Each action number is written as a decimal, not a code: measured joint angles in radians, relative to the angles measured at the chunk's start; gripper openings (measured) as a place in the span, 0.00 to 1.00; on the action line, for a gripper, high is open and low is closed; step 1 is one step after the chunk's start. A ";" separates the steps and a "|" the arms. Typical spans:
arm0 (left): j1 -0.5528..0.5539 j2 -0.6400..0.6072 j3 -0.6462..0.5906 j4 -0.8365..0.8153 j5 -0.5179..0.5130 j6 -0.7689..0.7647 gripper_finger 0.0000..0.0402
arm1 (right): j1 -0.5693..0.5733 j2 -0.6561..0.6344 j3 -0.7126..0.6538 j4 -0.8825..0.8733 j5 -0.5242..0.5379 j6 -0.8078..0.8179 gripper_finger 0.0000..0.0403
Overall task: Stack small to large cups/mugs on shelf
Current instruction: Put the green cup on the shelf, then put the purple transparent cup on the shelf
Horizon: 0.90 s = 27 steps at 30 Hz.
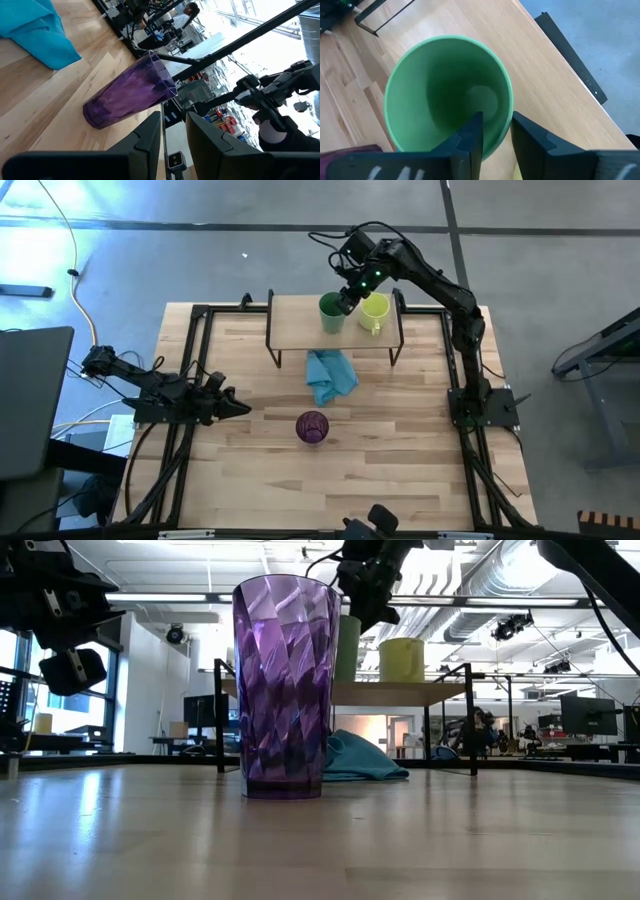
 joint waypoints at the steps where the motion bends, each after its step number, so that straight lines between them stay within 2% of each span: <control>1: 0.000 0.000 0.000 0.000 0.000 0.000 0.21 | 0.000 0.000 0.000 0.002 0.001 0.002 0.23; 19: 0.000 0.000 0.000 0.000 0.000 0.000 0.21 | 0.000 0.000 0.000 0.039 0.042 0.008 0.46; 27: 0.000 0.000 0.000 0.000 0.001 0.000 0.21 | 0.000 -0.006 0.000 0.049 0.043 0.018 0.50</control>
